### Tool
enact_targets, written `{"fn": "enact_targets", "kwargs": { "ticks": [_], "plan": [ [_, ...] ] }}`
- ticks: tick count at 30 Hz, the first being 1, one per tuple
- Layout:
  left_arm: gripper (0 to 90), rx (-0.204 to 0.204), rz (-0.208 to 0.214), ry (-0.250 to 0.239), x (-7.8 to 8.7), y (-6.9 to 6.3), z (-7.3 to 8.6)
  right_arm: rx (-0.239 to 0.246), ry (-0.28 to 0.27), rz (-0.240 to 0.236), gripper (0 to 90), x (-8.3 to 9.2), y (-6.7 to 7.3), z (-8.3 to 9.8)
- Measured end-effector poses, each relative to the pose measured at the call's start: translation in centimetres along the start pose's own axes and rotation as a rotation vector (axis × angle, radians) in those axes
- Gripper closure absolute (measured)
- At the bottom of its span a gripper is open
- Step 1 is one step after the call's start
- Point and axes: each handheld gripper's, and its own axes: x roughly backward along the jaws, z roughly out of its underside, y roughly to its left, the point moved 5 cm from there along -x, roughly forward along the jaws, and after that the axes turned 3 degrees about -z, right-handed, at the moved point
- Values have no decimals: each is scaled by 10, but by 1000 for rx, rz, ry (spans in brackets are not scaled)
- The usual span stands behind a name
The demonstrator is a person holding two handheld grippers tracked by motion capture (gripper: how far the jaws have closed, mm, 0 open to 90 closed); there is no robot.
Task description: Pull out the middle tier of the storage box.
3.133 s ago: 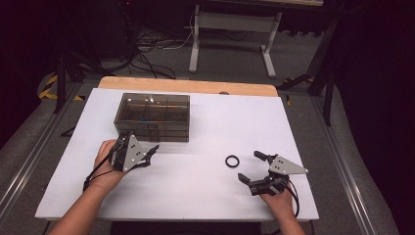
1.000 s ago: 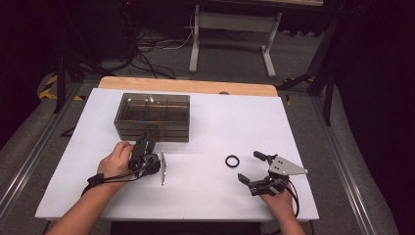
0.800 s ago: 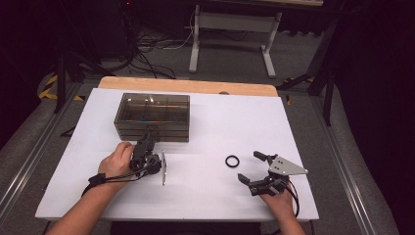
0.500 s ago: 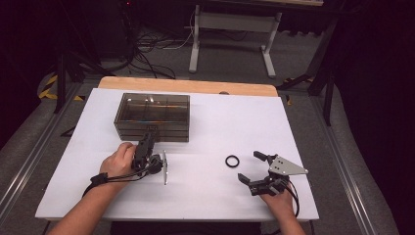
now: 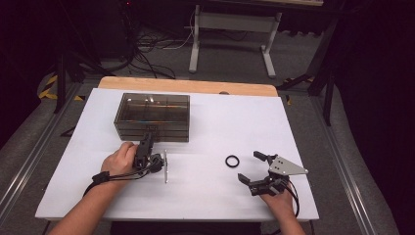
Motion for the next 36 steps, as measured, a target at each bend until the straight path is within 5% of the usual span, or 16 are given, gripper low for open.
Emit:
{"fn": "enact_targets", "kwargs": {
  "ticks": [36],
  "plan": [
    [799, -19, 15, -9, -7, -2, 2, 10, 1, -7, 16, -1, 1, 0]
  ]
}}
